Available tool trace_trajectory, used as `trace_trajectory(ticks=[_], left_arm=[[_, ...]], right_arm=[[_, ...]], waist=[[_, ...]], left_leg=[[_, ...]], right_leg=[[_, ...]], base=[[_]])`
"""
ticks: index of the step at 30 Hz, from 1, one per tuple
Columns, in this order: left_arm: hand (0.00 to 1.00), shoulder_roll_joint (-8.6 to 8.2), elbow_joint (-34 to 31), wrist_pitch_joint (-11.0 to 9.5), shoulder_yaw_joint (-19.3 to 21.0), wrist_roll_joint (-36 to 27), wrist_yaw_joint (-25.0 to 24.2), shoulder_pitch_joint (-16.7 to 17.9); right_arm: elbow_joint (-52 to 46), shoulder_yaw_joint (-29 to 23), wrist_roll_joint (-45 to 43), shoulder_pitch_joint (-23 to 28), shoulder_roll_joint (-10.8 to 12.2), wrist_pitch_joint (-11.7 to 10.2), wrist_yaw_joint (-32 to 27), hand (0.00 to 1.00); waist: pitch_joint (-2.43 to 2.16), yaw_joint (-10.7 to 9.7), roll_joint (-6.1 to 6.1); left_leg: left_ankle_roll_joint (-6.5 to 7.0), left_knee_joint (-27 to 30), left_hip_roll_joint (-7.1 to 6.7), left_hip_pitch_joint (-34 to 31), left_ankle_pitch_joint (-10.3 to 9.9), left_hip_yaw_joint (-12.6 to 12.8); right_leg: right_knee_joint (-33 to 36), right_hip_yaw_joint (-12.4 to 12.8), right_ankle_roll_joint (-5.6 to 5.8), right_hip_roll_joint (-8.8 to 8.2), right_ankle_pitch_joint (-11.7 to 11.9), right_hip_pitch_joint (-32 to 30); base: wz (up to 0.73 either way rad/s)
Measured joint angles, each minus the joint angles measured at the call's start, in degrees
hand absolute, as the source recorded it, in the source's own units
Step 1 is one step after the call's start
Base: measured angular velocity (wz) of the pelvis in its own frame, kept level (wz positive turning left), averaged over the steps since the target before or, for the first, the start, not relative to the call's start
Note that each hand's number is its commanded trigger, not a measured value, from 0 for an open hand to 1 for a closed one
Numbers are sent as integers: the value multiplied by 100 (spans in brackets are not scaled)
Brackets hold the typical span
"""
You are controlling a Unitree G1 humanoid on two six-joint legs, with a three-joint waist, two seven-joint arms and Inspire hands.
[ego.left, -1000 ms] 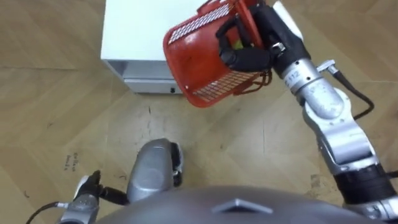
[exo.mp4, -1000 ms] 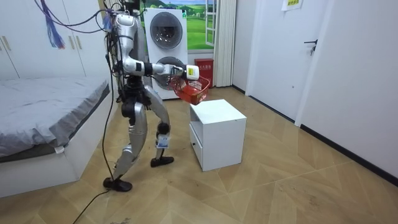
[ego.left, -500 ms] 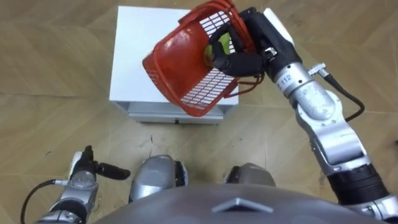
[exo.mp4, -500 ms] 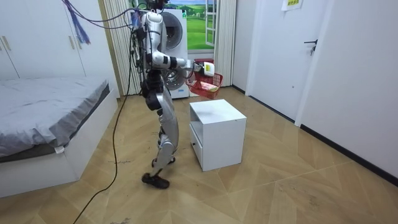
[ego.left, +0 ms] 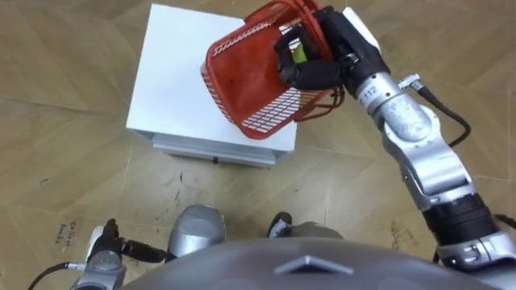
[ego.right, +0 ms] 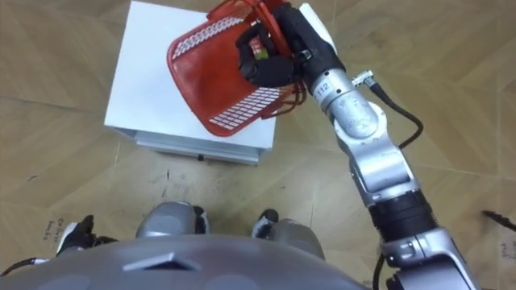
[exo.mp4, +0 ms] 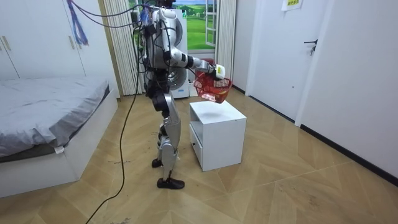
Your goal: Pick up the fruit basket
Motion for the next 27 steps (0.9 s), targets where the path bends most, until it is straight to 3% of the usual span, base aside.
trace_trajectory(ticks=[9,11,15,16,17,18,27], left_arm=[[0,75,-112,168,-68,110,-222,48],[0,62,-99,169,-94,114,-230,35],[0,39,-23,226,-201,115,-231,55],[0,37,-19,260,-247,110,-230,55],[0,31,-14,282,-275,109,-230,54],[0,18,3,295,-279,107,-230,55],[0,31,23,304,-289,103,-256,73]], right_arm=[[1069,8,-3,-193,257,-36,-368,100],[1476,19,-83,-318,312,-97,-415,100],[1924,20,-202,-382,409,-96,-492,100],[1953,33,-189,-391,412,-97,-522,83],[1975,48,-174,-405,413,-97,-557,16],[2023,69,-170,-432,417,-97,-616,0],[2265,242,-103,-779,439,-114,-866,0]], waist=[[21,-25,34],[10,-12,9],[35,-15,47],[35,-1,47],[37,5,50],[40,3,53],[62,7,-8]], left_leg=[[8,71,-38,-305,0,-291],[14,172,-38,-462,6,-295],[17,219,-38,-670,8,-322],[17,228,-36,-707,8,-313],[17,228,-36,-715,8,-308],[18,222,-34,-717,9,-304],[18,223,-38,-834,9,-302]], right_leg=[[9,-292,38,-76,23,-94],[10,-305,36,-78,24,-221],[12,-370,33,-89,26,-389],[16,-359,31,-88,27,-432],[15,-354,31,-88,27,-442],[14,-355,31,-92,27,-445],[12,-374,28,-91,29,-560]], base=[[16],[4],[3],[0],[0],[0],[0]])
